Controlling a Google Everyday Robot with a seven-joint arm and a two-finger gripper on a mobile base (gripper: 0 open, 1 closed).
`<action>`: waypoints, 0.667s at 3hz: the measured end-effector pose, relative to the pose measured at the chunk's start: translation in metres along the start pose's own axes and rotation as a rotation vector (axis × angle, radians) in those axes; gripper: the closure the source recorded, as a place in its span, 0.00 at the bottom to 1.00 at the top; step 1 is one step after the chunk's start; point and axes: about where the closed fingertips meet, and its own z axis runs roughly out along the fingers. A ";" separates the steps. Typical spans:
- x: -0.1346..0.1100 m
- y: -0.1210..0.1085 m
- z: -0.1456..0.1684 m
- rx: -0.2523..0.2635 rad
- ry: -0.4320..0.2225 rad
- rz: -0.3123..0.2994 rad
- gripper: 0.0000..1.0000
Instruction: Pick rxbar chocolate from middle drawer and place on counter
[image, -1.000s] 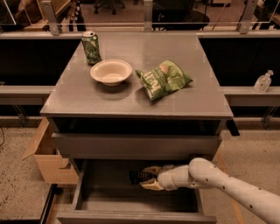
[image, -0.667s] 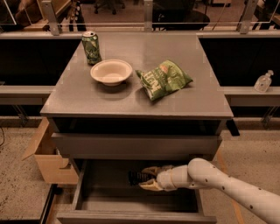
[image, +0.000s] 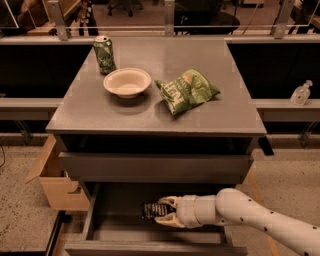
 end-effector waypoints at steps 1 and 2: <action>-0.037 0.017 -0.017 0.014 -0.017 -0.080 1.00; -0.037 0.017 -0.017 0.014 -0.018 -0.081 1.00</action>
Offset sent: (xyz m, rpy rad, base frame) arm -0.0183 0.0081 0.0295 -0.0023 -0.0610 0.0305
